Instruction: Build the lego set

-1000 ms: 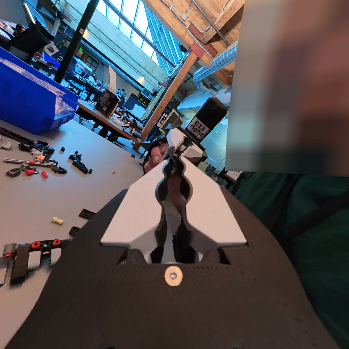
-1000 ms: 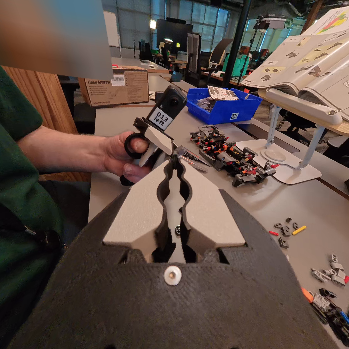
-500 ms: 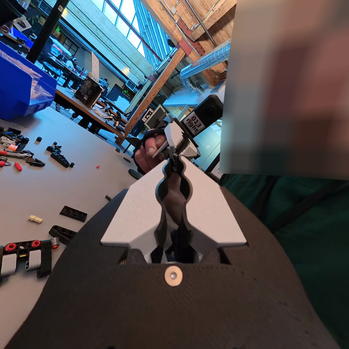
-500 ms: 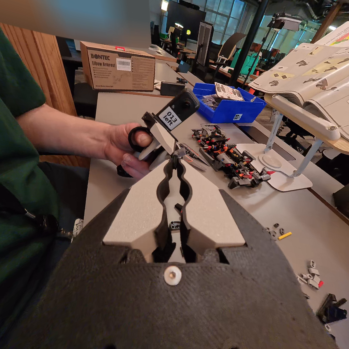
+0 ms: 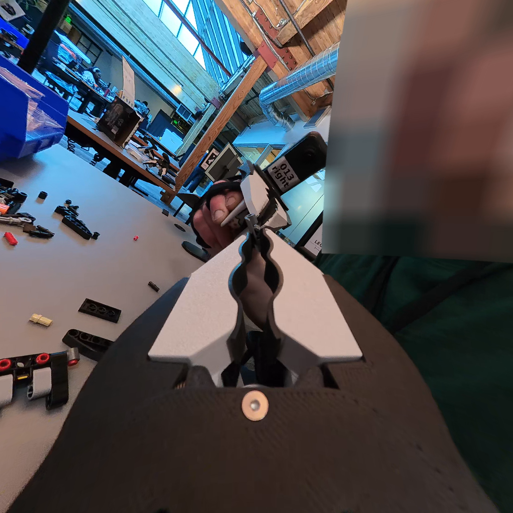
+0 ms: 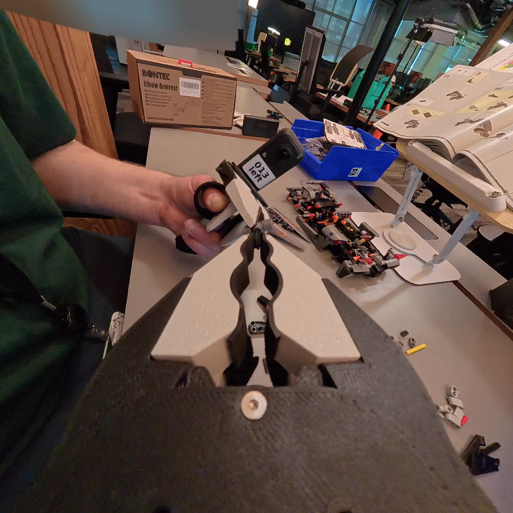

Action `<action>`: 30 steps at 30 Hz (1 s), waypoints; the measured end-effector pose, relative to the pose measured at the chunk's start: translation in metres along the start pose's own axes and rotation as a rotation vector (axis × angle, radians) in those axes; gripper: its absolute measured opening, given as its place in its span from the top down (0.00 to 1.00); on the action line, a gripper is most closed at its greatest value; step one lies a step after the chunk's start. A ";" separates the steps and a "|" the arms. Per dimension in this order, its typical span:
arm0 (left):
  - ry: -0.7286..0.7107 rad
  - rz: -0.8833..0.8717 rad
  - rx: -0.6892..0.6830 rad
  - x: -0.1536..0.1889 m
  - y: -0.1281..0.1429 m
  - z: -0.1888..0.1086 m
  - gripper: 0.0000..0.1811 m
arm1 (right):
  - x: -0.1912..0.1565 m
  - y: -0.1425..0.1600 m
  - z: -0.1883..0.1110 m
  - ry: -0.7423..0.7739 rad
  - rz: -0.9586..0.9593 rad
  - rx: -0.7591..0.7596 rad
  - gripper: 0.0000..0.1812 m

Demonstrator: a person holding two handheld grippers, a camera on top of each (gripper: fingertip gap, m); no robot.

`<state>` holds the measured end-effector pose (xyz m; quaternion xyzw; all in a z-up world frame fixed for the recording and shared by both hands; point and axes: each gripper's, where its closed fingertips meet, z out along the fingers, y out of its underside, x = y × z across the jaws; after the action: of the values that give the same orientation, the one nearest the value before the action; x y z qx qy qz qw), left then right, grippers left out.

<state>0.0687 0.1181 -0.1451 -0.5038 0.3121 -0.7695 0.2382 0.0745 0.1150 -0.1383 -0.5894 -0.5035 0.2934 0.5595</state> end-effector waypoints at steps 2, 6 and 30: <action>-0.004 0.000 -0.001 0.000 0.000 0.000 0.98 | 0.000 0.000 0.000 0.003 -0.010 -0.005 0.99; -0.006 -0.012 0.003 -0.001 0.001 -0.001 0.98 | 0.000 0.001 0.001 0.006 -0.020 -0.011 0.99; -0.022 0.013 -0.073 -0.006 0.005 -0.003 0.98 | 0.001 0.007 0.004 -0.044 -0.011 -0.038 0.99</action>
<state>0.0682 0.1200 -0.1536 -0.5183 0.3405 -0.7506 0.2281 0.0729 0.1182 -0.1453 -0.5906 -0.5244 0.2936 0.5385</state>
